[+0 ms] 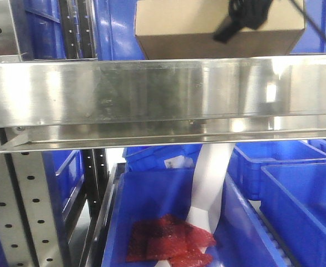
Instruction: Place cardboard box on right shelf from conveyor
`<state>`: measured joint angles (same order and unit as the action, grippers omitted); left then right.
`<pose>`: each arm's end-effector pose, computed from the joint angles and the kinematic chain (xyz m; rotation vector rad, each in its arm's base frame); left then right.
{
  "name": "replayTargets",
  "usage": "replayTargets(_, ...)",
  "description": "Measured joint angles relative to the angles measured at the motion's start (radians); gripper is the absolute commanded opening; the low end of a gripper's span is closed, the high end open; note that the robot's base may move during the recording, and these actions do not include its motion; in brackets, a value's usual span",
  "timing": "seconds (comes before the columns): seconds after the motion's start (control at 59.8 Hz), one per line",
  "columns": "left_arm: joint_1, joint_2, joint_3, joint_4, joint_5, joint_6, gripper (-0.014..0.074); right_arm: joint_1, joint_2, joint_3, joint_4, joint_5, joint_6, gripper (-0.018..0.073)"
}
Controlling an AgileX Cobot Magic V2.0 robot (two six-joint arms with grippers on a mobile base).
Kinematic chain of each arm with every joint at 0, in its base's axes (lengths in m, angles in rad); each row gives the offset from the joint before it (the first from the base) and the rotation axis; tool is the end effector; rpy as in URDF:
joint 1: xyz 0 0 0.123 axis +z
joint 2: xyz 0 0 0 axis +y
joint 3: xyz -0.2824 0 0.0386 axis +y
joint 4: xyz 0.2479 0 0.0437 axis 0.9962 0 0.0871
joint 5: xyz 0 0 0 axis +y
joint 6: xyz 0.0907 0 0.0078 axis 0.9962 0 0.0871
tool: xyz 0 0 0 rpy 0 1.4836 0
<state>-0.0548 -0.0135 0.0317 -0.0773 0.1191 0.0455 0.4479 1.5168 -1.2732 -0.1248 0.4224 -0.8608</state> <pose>0.0565 -0.0039 0.1923 0.0262 1.6208 -0.0738 0.3180 0.1476 0.3401 -1.3923 1.6616 -0.3599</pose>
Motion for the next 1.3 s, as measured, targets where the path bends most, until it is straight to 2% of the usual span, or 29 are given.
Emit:
replayTargets(0.117,0.000,0.000,0.000,0.000,0.000,0.000,-0.0116,0.001,-0.054,0.000,0.028,0.034,0.154,0.0616)
replayTargets(0.234,0.000,0.000,0.000,0.000,0.000,0.000,-0.0116,0.001,-0.132,0.004,0.033,0.053,0.423,0.0545)
replayTargets(0.301,0.000,0.000,0.000,0.000,0.000,0.000,-0.0116,0.001,-0.184,0.021,0.034,0.052,0.583,0.0475)
replayTargets(0.418,0.000,0.000,0.000,0.000,0.000,0.000,-0.0116,0.001,-0.287,0.084,0.034,0.037,0.820,0.0293)
replayTargets(0.535,0.000,0.000,0.000,0.000,0.000,0.000,-0.0116,0.001,-0.402,0.179,0.034,-0.010,0.979,0.0101)
replayTargets(0.585,0.000,0.000,0.000,0.000,0.000,0.000,-0.0116,0.001,-0.458,0.224,0.034,-0.034,1.018,0.0050)
replayTargets(0.886,0.000,0.000,0.000,0.000,0.000,0.000,-0.0116,0.001,-0.695,0.457,0.032,-0.151,1.065,0.0057)
replayTargets(1.304,0.000,0.000,0.000,0.000,0.000,0.000,-0.0116,0.001,-0.718,0.485,0.032,-0.155,1.069,0.0057)
